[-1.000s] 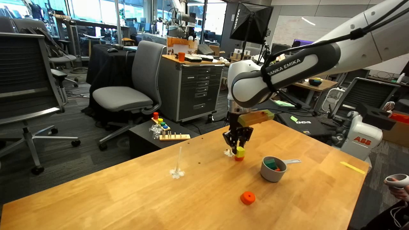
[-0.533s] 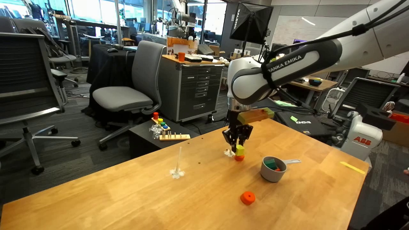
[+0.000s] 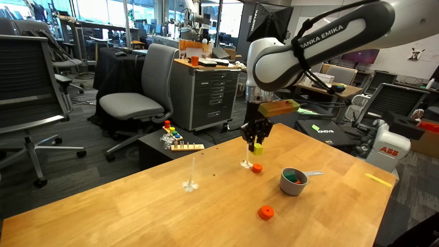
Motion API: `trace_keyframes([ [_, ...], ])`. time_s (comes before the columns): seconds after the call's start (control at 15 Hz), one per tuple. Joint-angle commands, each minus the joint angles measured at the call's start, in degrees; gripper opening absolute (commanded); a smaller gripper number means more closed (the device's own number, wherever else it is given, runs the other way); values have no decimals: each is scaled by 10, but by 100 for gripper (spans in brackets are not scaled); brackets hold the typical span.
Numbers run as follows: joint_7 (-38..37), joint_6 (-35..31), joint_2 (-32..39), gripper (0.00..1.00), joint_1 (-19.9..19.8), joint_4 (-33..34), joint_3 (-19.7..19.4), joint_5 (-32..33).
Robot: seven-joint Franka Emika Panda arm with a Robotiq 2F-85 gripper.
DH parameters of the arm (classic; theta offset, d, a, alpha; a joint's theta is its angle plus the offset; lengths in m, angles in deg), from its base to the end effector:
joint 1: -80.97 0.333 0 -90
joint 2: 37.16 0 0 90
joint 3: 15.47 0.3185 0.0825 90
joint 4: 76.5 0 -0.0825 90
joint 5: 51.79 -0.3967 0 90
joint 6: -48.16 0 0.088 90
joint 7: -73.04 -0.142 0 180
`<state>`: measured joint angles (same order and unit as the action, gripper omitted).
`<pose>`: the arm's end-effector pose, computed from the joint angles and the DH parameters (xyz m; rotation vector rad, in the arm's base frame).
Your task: Put the blocks in the cup
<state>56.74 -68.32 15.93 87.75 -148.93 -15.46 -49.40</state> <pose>0.7349 0.0838 0.1410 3.0588 -0.2214 -0.2266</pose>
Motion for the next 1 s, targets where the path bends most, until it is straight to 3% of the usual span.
trace_keyframes([
  [0.0, 8, -23, -85, 9, -6, -123, 2, -18],
  [0.4, 5, -37, -154, 9, -19, -246, -3, -34],
  [0.93, 10, -58, -201, 9, -35, -337, -6, -42],
])
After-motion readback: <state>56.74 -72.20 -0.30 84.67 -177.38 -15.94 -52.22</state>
